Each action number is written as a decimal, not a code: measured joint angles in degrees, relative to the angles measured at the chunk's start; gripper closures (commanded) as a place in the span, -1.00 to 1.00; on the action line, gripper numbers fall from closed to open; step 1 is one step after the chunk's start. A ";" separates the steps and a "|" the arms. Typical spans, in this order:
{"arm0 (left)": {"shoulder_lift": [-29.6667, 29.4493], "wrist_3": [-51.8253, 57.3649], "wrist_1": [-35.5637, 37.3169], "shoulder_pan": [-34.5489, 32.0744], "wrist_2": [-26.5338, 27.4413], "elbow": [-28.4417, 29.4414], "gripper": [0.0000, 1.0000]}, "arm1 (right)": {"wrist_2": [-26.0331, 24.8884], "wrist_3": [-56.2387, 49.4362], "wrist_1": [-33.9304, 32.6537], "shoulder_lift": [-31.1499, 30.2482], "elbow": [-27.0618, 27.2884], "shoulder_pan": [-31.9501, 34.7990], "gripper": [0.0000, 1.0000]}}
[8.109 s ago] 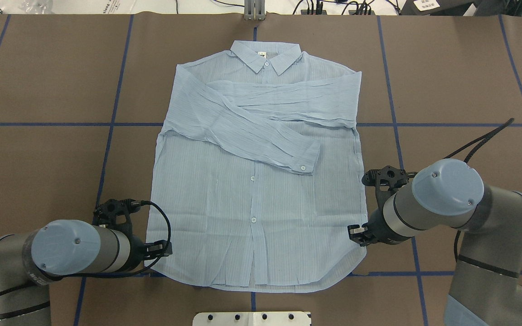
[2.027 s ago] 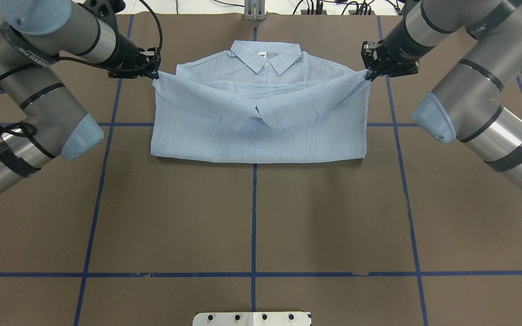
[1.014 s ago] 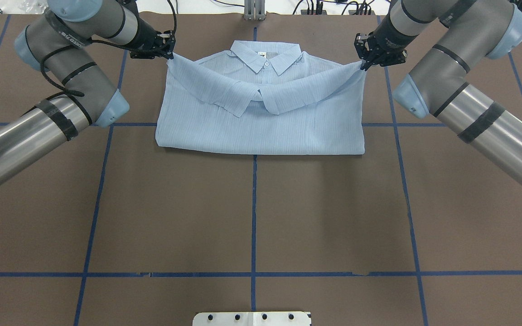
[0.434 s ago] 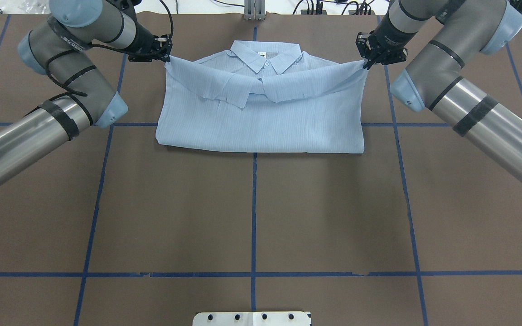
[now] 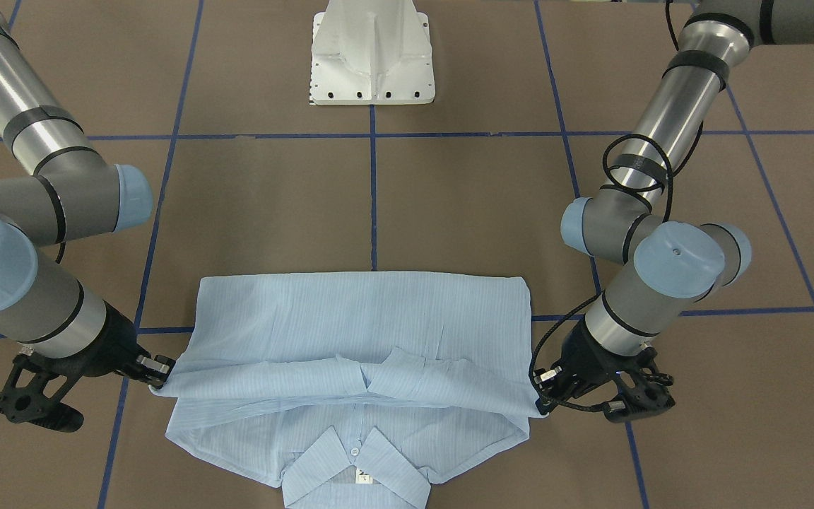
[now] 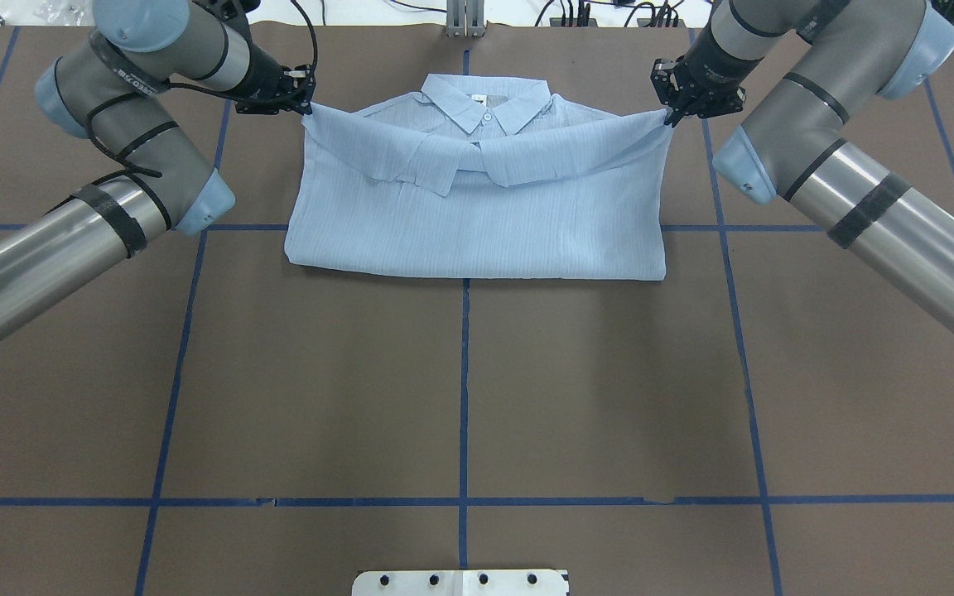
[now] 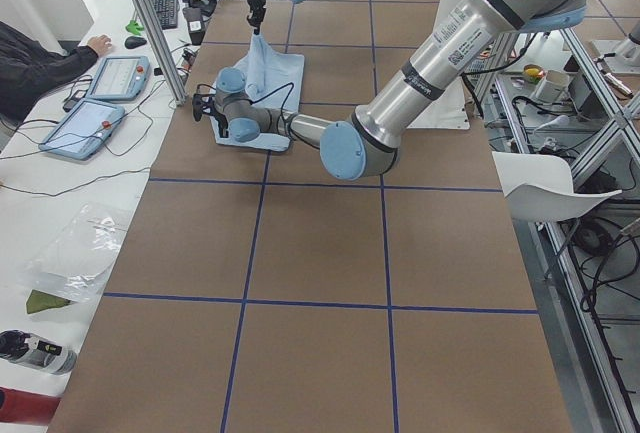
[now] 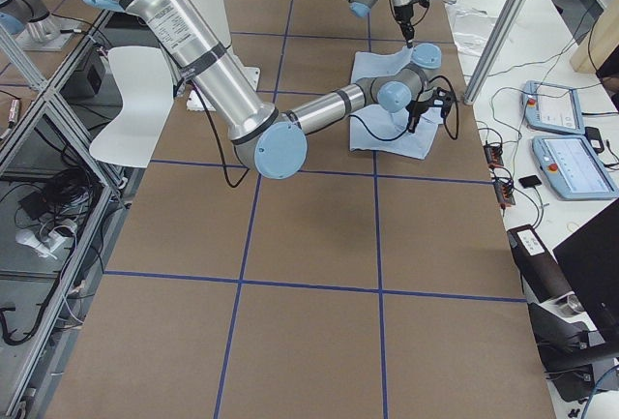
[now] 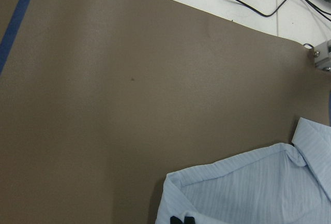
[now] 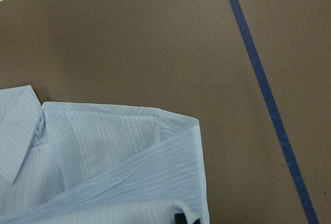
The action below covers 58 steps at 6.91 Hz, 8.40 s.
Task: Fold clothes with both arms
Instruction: 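Lay the hem down beside the collar with both grippers, then release the hem and move the right gripper to the folded shirt's side, then lower the right gripper onto the folded shirt's edge and grasp, then drag the folded shirt toward the robot with the right gripper, rotating it, then grasp the shirt's near corner with the left gripper while the right holds the collar side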
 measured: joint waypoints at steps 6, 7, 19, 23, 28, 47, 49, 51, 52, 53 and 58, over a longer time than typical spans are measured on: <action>0.04 0.25 -0.25 0.01 0.32 -0.39 -0.98 | 0.06 -0.34 0.19 -0.12 -1.47 -0.44 -1.00; 0.21 0.03 0.23 -0.07 0.15 -1.62 -0.98 | 0.11 -0.52 1.19 -1.12 -0.88 -1.09 -1.00; 2.29 -1.40 2.42 -0.16 -0.10 -6.86 -0.88 | -1.26 1.11 7.97 -15.22 11.76 -12.69 -0.48; 3.11 -1.40 1.64 -0.16 -0.10 -6.89 -0.77 | -1.33 0.99 8.06 -14.80 10.77 -12.81 1.00; 3.13 -2.42 1.93 -0.25 -0.10 -7.59 -0.65 | -1.41 0.73 8.13 -18.15 16.02 -12.59 1.00; 13.93 -20.30 3.48 15.63 1.30 -30.95 -0.88 | -1.76 6.83 8.36 -37.79 55.38 -23.49 -1.00; 14.96 -23.78 8.39 20.85 4.81 -35.66 -0.82 | -1.86 6.83 8.41 -36.86 54.57 -21.42 -1.00; 14.92 -24.34 10.10 24.34 8.29 -34.66 -0.77 | -1.92 6.83 8.49 -36.08 53.33 -21.08 -1.00; 14.70 -24.37 10.20 24.94 9.23 -33.39 -0.67 | -1.93 6.84 8.54 -35.99 53.11 -21.00 -1.00; 14.64 -24.40 10.23 25.15 9.69 -32.74 -0.38 | -1.93 6.83 8.58 -35.96 52.97 -20.91 -1.00; 14.62 -24.98 10.26 25.13 9.79 -32.77 1.00 | -2.05 6.83 8.65 -35.94 52.75 -20.74 -1.00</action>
